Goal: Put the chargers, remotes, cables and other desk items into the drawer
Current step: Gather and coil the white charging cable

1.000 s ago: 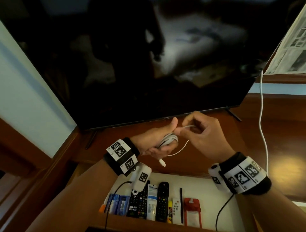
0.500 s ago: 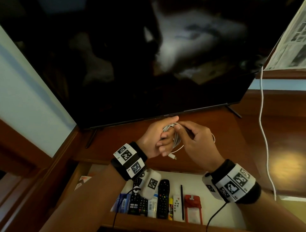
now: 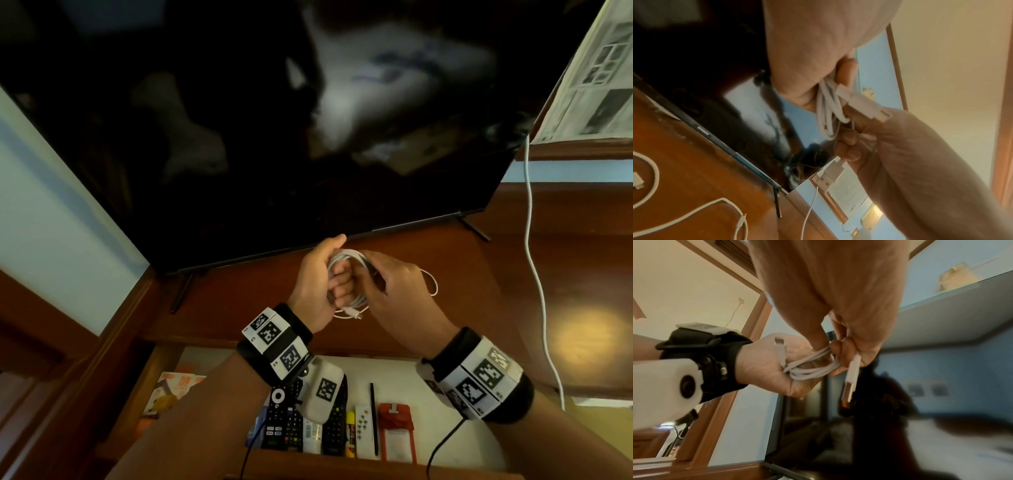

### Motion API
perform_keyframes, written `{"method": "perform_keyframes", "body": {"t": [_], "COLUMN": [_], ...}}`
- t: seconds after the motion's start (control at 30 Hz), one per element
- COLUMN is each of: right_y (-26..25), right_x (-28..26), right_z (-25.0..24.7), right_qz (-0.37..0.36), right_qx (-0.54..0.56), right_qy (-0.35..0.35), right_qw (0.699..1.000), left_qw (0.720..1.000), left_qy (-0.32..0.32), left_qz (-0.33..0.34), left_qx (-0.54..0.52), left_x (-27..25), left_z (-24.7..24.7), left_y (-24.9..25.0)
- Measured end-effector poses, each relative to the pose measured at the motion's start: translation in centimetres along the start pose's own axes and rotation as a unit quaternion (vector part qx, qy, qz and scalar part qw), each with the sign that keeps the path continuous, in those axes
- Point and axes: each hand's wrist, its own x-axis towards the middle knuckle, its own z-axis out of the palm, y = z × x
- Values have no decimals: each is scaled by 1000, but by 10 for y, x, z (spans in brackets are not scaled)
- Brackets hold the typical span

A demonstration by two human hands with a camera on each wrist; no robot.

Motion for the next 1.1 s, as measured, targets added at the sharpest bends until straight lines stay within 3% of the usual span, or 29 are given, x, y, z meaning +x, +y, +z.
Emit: {"method": "perform_keyframes", "body": {"t": [0.17, 0.4, 0.57, 0.7, 0.8, 0.87, 0.93, 1.1], "right_y": [1, -4, 5, 24, 31, 28, 21, 9], "right_x": [5, 3, 4, 11, 15, 17, 18, 17], "right_z": [-14, -13, -28, -33, -30, -28, -27, -21], "right_qz": [0, 5, 87, 1, 15, 44, 120, 214], "right_qx": [-43, -3, 111, -76, -128, -59, 77, 319], "right_qy": [-19, 15, -94, -93, -22, 45, 85, 66], "right_qw": [999, 1000, 986, 993, 991, 996, 986, 921], "left_qw": [997, 997, 995, 991, 986, 985, 984, 983], "left_qy": [-74, -72, -71, -116, -143, -146, -144, -130], "left_qz": [3, 5, 5, 4, 1, 3, 7, 21], "left_qx": [6, 13, 67, 72, 84, 90, 101, 129], "left_x": [3, 4, 3, -5, -10, -11, -10, -7], "left_z": [-8, -15, -21, -23, -19, -16, -15, -16], "left_y": [5, 4, 13, 19, 23, 24, 26, 30]}}
